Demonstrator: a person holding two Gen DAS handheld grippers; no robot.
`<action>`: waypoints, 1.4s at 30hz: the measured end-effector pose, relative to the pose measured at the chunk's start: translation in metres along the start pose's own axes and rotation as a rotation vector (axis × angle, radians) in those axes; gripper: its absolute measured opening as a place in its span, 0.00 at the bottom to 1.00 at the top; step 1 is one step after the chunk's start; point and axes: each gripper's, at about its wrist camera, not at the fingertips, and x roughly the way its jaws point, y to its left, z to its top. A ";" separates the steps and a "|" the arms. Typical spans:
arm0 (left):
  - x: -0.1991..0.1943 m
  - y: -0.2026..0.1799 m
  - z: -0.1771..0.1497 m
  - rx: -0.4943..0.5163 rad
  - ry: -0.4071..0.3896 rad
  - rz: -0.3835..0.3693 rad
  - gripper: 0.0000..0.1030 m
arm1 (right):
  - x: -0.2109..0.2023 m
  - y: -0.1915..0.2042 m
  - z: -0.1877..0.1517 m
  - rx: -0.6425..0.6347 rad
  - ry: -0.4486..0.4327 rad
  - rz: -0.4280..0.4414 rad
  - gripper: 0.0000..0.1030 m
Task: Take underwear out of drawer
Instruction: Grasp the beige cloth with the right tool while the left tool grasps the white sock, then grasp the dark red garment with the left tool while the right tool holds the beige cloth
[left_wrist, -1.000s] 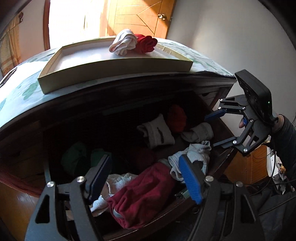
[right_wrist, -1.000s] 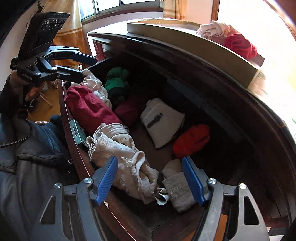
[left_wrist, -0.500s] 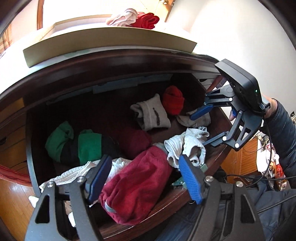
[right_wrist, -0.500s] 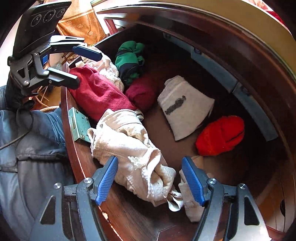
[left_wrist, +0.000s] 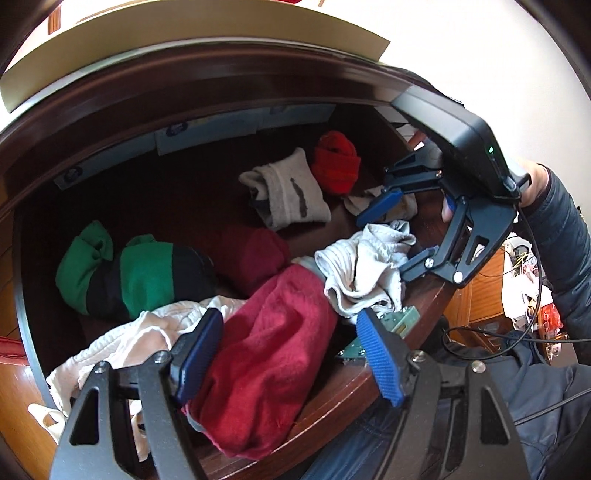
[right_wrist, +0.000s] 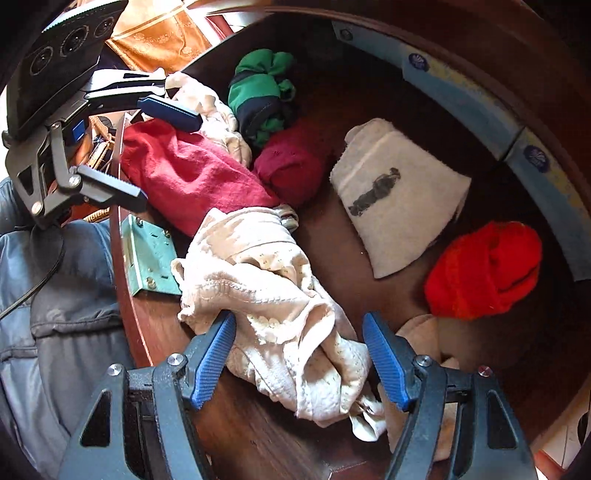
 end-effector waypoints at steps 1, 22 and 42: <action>0.001 0.000 0.000 0.000 0.003 -0.002 0.73 | 0.002 -0.001 0.000 0.004 0.012 0.007 0.71; 0.012 -0.001 0.004 0.029 0.058 0.005 0.73 | -0.031 -0.003 -0.039 0.186 -0.306 0.045 0.26; 0.058 -0.020 0.029 0.228 0.245 0.114 0.62 | -0.076 -0.038 -0.058 0.413 -0.533 0.000 0.26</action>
